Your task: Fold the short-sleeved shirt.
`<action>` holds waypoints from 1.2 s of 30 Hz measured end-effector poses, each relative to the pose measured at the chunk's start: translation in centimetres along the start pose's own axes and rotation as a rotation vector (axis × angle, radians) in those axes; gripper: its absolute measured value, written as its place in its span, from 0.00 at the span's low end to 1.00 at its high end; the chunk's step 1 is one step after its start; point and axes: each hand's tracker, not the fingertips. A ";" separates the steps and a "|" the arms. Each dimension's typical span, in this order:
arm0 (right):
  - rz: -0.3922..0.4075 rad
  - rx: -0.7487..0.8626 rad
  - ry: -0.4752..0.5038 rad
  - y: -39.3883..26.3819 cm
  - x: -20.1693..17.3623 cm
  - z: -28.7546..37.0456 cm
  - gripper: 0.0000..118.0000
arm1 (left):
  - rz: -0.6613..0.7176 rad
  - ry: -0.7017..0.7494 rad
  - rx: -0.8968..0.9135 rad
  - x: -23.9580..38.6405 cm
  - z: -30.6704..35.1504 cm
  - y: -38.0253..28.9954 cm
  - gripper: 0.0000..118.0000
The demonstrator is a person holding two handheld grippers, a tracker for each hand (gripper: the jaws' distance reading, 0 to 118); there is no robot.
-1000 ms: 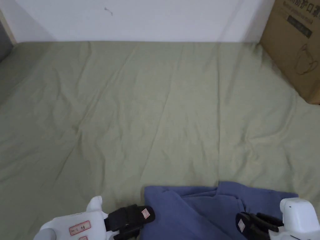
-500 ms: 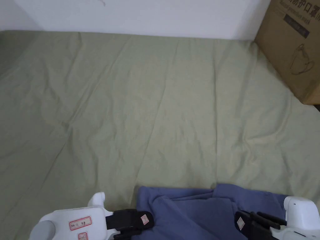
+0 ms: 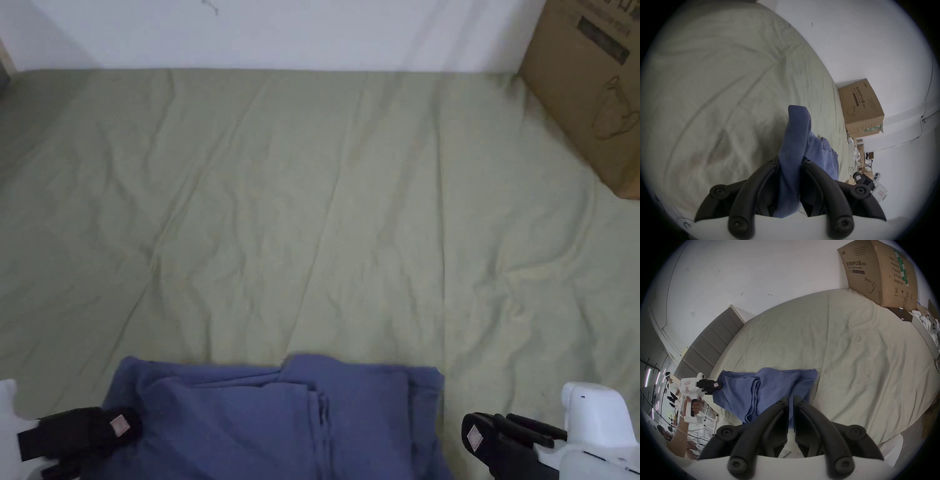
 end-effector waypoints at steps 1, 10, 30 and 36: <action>0.003 0.002 0.003 -0.1 0.1 0.0 0.05 | -0.003 0.007 0.006 0.8 0.5 0.0 0.17; -0.050 0.010 0.015 -0.6 2.9 0.4 0.05 | -0.229 -0.022 -0.045 17.8 -1.6 -3.1 0.17; -0.291 0.046 -0.111 -4.3 12.5 4.8 0.05 | -0.288 0.073 -0.231 20.7 -13.3 -5.8 0.14; -0.293 0.049 -0.086 -4.1 12.2 4.1 0.05 | -0.295 -0.001 -0.371 20.4 -15.9 -9.4 0.05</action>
